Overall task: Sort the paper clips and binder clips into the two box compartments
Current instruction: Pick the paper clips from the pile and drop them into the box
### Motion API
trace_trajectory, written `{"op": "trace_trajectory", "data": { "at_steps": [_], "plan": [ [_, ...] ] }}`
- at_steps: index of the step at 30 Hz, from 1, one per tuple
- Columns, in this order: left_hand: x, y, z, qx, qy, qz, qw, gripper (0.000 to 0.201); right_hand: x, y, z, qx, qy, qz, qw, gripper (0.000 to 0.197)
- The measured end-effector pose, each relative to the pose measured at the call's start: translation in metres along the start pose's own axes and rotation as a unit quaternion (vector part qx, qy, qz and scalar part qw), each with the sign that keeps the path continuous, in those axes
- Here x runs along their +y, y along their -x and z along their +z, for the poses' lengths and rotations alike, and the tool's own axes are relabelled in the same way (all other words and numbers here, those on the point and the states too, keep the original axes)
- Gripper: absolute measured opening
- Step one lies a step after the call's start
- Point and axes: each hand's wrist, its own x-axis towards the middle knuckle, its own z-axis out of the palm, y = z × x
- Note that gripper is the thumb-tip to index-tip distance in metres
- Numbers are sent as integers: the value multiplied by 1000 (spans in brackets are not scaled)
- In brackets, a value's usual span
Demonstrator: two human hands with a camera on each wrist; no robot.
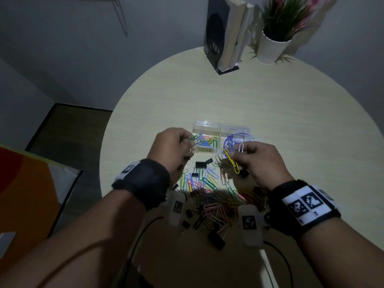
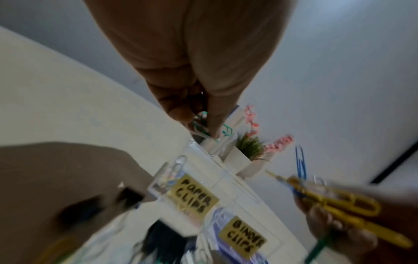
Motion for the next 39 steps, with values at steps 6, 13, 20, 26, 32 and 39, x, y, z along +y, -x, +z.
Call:
{"op": "trace_trajectory", "data": {
  "at_steps": [6, 13, 20, 26, 32, 39],
  "plan": [
    [22, -46, 23, -24, -119, 7, 993, 6, -34, -20, 6, -7, -39, -16, 999, 7],
    [5, -36, 11, 50, -86, 14, 995, 17, -48, -55, 30, 5, 55, -93, 994, 8],
    [-37, 6, -18, 98, -3, -43, 994, 10, -29, -86, 66, -50, 478, -203, 853, 21],
    [-59, 28, -8, 58, -31, -59, 996, 12, -26, -85, 68, -87, 537, -223, 809, 27],
    [-77, 47, 12, -51, -236, 137, 961, 19, -14, -38, 29, 11, 405, -265, 875, 8],
    [-78, 52, 19, -149, -383, 188, 892, 25, 78, -17, 31, -83, 581, -248, 770, 48]
  ]
}}
